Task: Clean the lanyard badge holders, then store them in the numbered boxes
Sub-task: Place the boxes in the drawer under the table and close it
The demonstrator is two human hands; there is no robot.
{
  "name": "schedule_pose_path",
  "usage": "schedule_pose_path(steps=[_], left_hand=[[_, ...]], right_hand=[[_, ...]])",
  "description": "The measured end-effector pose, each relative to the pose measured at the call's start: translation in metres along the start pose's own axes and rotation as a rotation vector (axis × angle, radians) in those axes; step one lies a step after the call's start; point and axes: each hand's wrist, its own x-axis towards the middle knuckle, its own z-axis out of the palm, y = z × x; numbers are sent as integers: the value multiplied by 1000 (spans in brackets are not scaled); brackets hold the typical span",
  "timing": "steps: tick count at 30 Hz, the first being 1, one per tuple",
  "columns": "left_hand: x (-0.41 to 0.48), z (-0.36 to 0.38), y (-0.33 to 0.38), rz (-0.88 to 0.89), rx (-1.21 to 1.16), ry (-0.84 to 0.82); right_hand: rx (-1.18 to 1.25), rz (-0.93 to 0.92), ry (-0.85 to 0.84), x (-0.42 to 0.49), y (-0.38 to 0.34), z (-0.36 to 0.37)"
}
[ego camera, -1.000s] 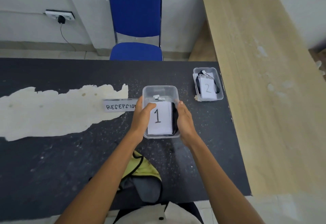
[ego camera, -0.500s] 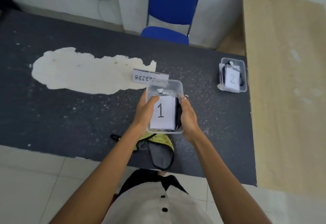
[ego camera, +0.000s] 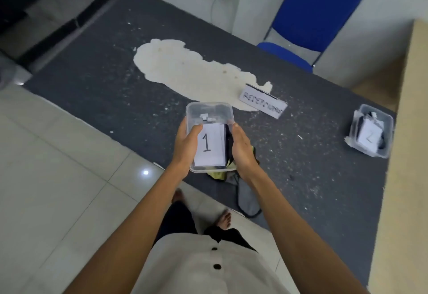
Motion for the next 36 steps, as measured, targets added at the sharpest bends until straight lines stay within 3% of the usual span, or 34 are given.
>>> schedule_pose_path(steps=[10,18,27,36], left_hand=[[62,-109,28,-5,-27,140],[99,-140,45,-20,-42,171],[121,-177,61,-5,-25,248],[166,-231,81,9,4,182]], right_hand=[[-72,26,-106,47,-33,122],[-71,36,-66,78,-46,165],[-84,-6,-138,102,-57,209],[-3,13,-46,116,-72,269]])
